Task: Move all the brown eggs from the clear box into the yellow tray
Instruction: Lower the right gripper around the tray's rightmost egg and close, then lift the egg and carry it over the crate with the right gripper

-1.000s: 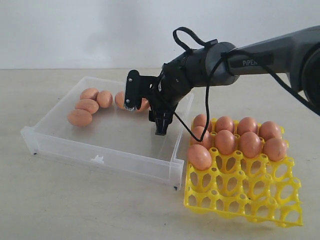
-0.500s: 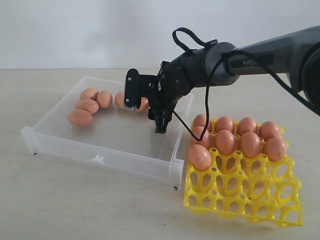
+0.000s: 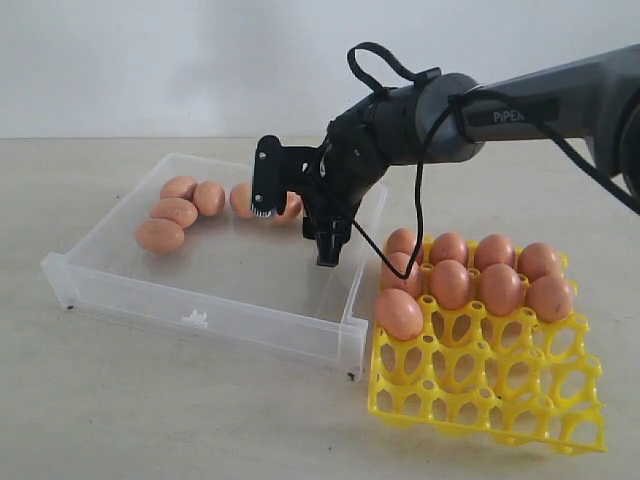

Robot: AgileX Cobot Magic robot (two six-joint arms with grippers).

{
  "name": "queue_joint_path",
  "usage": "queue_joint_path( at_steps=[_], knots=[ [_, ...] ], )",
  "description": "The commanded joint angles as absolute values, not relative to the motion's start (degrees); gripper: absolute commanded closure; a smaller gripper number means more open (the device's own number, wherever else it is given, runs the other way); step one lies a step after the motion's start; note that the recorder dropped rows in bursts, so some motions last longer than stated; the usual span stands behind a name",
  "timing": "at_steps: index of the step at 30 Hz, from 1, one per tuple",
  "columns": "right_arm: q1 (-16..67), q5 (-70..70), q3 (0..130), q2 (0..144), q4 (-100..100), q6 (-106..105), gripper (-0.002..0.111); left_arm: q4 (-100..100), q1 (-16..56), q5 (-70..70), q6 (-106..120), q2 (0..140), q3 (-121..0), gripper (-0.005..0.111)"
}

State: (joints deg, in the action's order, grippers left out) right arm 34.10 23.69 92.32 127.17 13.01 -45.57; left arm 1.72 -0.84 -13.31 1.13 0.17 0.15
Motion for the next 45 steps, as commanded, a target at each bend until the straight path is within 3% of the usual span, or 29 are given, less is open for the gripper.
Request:
queue_joint_path(
  at_steps=[1,9,35,38,41,45],
  knots=[
    [33.8,24.5,92.2,125.5,13.4,-45.3,0.048,2.0,-0.6,-13.3,1.2,0.0,0.0,0.111],
    [33.8,30.6,92.2,124.1,14.2,-40.4,0.048,2.0,-0.6,-13.3,1.2,0.0,0.0,0.111],
    [33.7,19.6,92.2,132.2,17.0,-40.4,0.048,2.0,-0.6,-13.3,1.2,0.0,0.0,0.111],
    [33.7,19.6,92.2,133.0,17.0,-37.4,0.055,2.0,-0.6,-13.3,1.2,0.0,0.0,0.111],
    [33.7,19.6,92.2,133.0,17.0,-32.5,0.072,2.0,-0.6,-13.3,1.2,0.0,0.0,0.111],
    [33.7,19.7,92.2,133.0,17.0,-29.3,0.106,2.0,-0.6,-13.3,1.2,0.0,0.0,0.111]
  ],
)
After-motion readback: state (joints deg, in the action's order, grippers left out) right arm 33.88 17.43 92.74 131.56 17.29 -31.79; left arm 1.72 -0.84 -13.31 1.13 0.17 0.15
